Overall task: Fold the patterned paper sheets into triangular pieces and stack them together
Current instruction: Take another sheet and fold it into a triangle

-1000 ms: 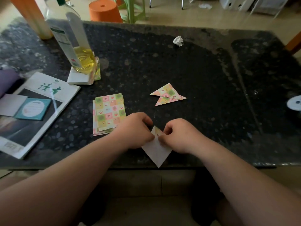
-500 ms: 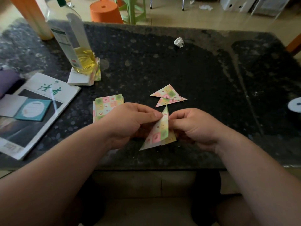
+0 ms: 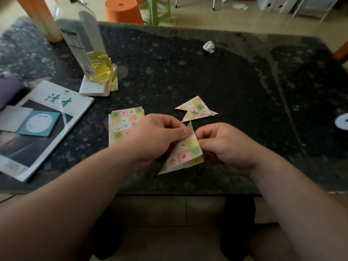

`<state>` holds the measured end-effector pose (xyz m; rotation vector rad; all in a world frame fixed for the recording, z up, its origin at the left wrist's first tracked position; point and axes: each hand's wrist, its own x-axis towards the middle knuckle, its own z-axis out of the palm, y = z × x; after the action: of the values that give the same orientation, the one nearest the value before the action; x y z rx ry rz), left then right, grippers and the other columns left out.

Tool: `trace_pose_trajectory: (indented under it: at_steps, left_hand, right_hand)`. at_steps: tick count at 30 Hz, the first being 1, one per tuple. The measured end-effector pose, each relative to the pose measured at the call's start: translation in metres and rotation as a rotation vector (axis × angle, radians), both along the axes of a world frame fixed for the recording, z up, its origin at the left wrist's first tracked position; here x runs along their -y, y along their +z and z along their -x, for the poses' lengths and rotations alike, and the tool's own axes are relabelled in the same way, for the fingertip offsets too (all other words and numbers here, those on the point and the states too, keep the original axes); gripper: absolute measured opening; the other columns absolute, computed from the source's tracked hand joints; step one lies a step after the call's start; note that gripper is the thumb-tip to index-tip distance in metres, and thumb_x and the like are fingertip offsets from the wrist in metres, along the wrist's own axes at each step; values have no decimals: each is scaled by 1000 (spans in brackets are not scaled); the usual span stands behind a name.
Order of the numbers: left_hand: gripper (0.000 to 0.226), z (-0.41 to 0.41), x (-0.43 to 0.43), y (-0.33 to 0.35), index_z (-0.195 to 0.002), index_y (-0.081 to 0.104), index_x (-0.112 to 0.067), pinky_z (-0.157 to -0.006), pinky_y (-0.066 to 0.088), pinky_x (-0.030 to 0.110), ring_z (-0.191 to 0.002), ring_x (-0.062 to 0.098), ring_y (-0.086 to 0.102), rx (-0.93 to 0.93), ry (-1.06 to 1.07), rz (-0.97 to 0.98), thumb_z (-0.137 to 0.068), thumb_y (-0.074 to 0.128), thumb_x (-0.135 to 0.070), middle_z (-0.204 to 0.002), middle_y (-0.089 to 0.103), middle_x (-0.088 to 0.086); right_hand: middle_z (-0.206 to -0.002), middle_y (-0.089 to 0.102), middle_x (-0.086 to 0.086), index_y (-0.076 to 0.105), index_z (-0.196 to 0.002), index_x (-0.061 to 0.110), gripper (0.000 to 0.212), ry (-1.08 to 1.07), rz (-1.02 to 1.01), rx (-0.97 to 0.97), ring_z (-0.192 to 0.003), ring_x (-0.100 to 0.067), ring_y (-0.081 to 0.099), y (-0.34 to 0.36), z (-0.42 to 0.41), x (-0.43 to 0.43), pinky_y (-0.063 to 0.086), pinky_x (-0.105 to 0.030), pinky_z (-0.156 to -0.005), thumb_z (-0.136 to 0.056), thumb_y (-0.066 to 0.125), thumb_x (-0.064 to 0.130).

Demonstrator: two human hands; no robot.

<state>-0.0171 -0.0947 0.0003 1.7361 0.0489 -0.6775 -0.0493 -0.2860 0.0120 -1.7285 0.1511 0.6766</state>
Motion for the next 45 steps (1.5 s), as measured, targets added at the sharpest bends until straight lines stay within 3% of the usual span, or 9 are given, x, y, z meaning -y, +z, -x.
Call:
trace_pose_trajectory:
  at_steps: [4,9,14,18,21,25,34,39,45]
  left_hand:
    - [15,-1,2,-1,-78,75,-26,-72,58,42,-73,16,71,125,79,-78,-91,75,-33,-78,76,-2]
    - [12,2,4,-4,-80,72,-33,-70,61,43,-74,19,72,287,143,-175,-91,74,-39,-78,75,-7]
    - [22,8,9,-3,-80,76,-30,-82,59,63,-85,37,74,169,190,-5,-93,69,-46,-82,76,6]
    - [38,14,11,-8,-82,69,-24,-54,49,36,-57,11,60,240,167,-147,-101,52,-52,-65,67,-6]
    - [34,17,12,-11,-85,63,-26,-57,49,42,-64,15,61,365,142,-264,-104,48,-51,-72,65,-2]
    - [32,15,13,-7,-82,58,-27,-56,42,30,-63,10,54,438,90,-323,-104,49,-47,-71,60,-4]
    - [27,8,10,2,-78,64,-29,-49,43,22,-51,0,54,303,-148,-288,-99,59,-46,-63,65,-14]
    - [14,7,-4,7,-85,71,-35,-73,63,41,-76,16,73,144,-305,-205,-98,65,-35,-85,75,-7]
    - [19,9,-1,9,-81,62,-43,-76,54,26,-82,-1,65,368,-527,-473,-98,65,-33,-89,66,-17]
  right_hand:
    - [-69,67,-18,76,-86,0,30,-4,-57,-91,-50,-19,45,4,-1,2,27,-25,-45,-98,51,10]
    - [-67,67,-16,70,-86,2,43,-42,-33,-136,-46,-15,41,3,-1,0,25,-22,-40,-102,54,39]
    - [-64,64,-6,68,-94,2,26,-38,31,-72,-45,-9,42,2,0,-4,31,-18,-38,-103,59,24]
    - [-62,60,-5,63,-105,-9,33,-137,-3,-37,-45,-11,40,1,-2,-6,29,-20,-41,-107,52,22]
    - [-64,63,-5,67,-98,1,30,-64,39,-39,-47,-11,42,1,0,-9,31,-19,-41,-108,51,24]
    - [-65,65,-4,71,-87,14,30,-39,63,-12,-48,-9,46,1,1,-11,33,-18,-41,-106,54,29]
    - [-71,54,-16,63,-94,-3,14,-277,-20,36,-50,-12,39,-5,-2,0,26,-20,-42,-98,65,10]
    - [-71,66,-11,71,-86,-2,11,-159,80,60,-52,-11,49,0,-1,9,36,-17,-44,-93,70,7]
    - [-82,77,4,80,-81,22,13,172,383,269,-79,-10,72,4,1,6,62,-31,-74,-90,74,15]
